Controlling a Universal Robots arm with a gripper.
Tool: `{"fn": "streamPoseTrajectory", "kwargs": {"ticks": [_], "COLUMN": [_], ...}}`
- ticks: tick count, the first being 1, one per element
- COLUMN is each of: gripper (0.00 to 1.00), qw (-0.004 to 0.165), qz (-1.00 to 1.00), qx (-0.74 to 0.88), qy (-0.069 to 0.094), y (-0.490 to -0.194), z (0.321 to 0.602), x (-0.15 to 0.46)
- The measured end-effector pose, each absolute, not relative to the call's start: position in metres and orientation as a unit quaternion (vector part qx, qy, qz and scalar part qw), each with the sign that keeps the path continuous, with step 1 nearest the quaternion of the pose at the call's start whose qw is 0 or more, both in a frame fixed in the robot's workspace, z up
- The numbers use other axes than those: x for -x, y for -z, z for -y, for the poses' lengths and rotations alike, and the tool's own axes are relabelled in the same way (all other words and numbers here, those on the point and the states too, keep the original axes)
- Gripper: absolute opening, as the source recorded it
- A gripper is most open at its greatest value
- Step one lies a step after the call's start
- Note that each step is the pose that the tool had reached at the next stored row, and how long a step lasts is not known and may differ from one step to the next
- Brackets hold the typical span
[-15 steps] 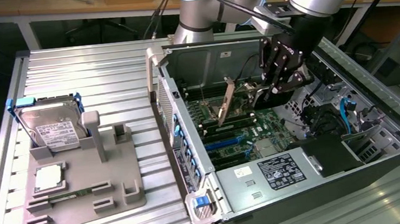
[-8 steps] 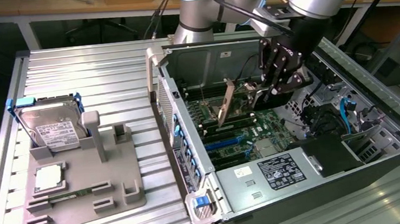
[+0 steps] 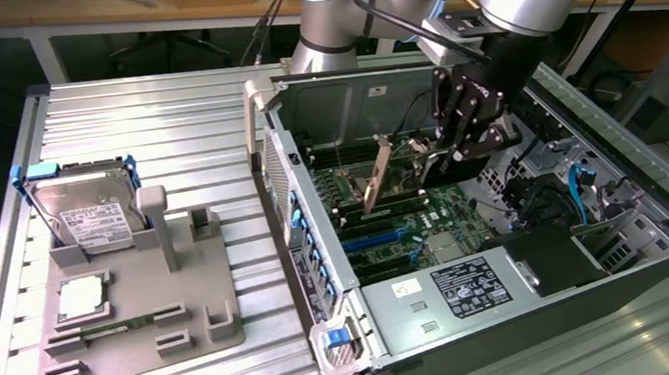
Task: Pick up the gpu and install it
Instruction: 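Insert the gpu into the slot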
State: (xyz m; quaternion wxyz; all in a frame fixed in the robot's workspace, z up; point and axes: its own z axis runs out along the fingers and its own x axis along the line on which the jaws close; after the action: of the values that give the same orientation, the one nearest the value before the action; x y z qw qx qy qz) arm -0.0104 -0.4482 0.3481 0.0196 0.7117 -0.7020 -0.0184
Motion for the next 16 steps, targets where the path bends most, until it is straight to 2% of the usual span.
{"fn": "streamPoseTrajectory", "kwargs": {"ticks": [16], "gripper": [0.27], "qw": [0.019], "qz": [0.702], "qx": [-0.712], "qy": [0.018], "y": [-0.3392], "z": [0.4482], "x": [0.0104]}}
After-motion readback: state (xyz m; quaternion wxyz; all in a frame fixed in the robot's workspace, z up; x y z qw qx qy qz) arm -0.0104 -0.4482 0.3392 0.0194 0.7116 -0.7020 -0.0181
